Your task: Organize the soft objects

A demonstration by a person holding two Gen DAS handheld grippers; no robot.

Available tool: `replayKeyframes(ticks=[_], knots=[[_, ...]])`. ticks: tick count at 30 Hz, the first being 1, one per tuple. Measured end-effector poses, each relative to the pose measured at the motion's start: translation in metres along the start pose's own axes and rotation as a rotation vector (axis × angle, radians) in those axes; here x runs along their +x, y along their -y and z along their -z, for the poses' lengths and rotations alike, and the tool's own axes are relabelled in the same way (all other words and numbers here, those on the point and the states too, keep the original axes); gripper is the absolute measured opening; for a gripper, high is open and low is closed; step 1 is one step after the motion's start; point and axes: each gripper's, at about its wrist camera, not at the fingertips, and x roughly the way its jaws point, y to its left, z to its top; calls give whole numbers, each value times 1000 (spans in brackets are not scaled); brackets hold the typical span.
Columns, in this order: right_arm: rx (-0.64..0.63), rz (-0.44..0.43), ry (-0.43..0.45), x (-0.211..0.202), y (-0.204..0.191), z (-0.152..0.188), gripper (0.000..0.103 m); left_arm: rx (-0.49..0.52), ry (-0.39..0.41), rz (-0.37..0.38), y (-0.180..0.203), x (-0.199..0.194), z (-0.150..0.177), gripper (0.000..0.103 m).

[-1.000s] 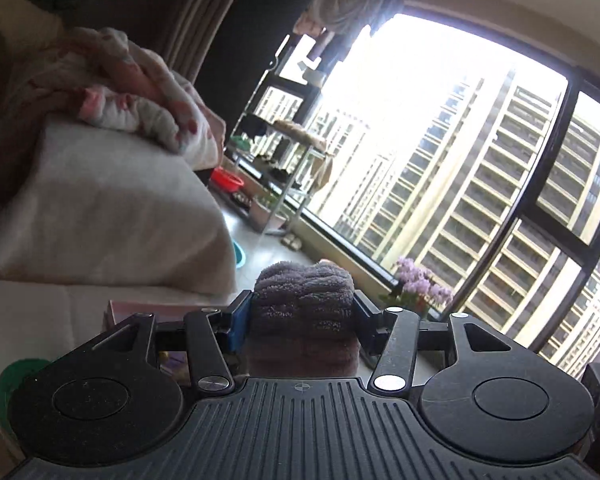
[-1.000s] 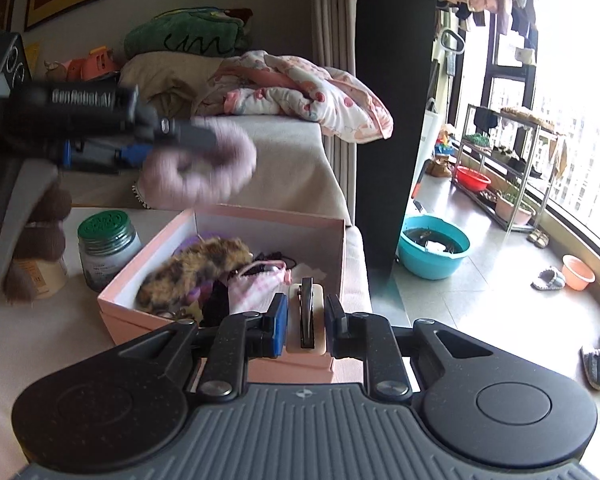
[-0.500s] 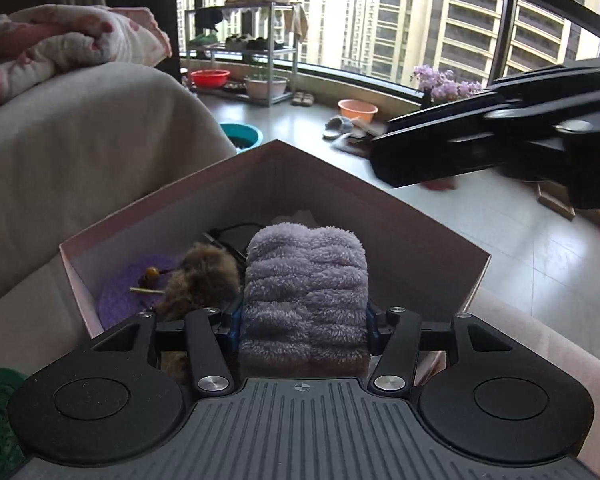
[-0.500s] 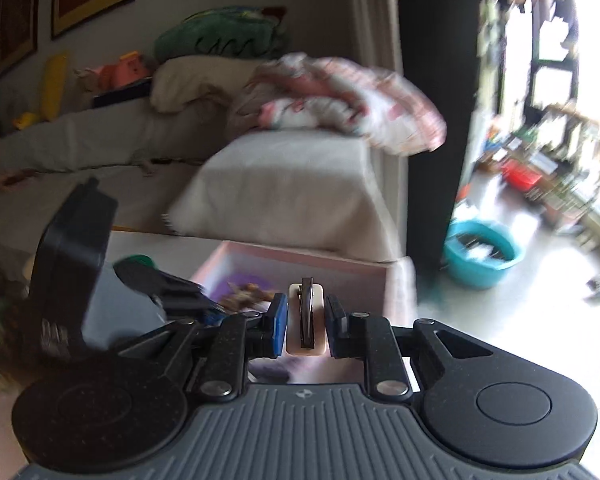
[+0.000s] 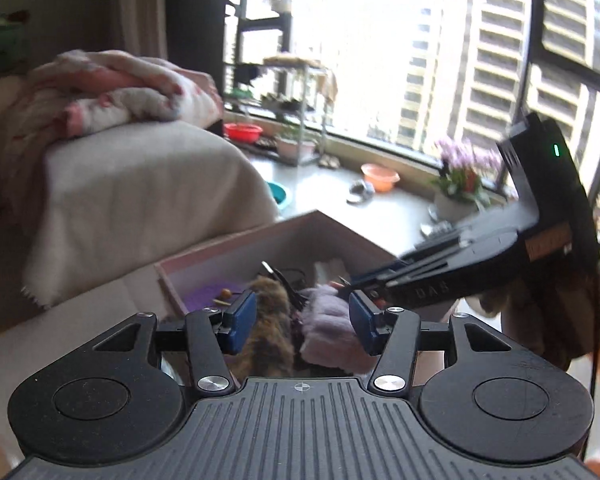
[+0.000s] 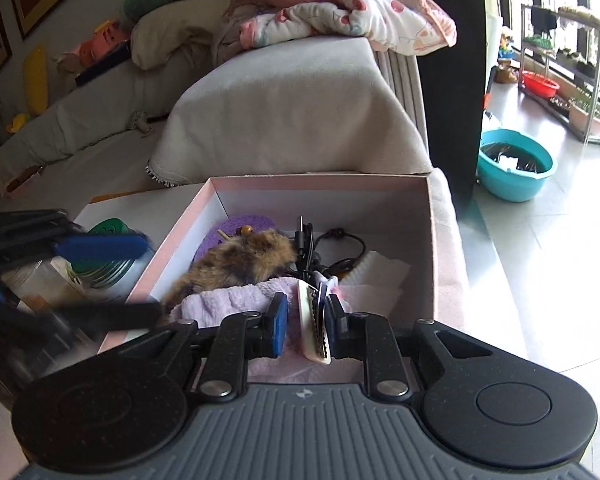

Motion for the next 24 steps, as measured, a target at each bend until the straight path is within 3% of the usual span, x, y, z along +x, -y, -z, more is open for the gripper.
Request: replayKeyframes(ticks=[3, 5, 8, 12, 16, 19, 22, 24], knots=[[-20, 45, 62, -16, -3, 7, 34, -36, 43, -47, 1, -24, 11, 55], [-70, 83, 125, -30, -11, 15, 58, -47, 62, -82, 2, -38, 20, 55], [-121, 126, 219, -58, -24, 33, 62, -89, 65, -169, 2, -57, 42, 55], [-131, 143, 266, -87, -41, 61, 66, -117, -24, -235, 9, -68, 84, 55], [-118, 126, 227, -97, -58, 96, 72, -141, -134, -284, 19, -67, 123, 55], [-138, 138, 141, -81, -73, 120, 72, -190, -185, -306, 19, -57, 134, 55], [-161, 146, 59, -58, -85, 133, 72, -173, -165, -338, 27, -49, 135, 60], [-134, 151, 22, -45, -86, 135, 73, -170, -151, -358, 32, -45, 135, 70]])
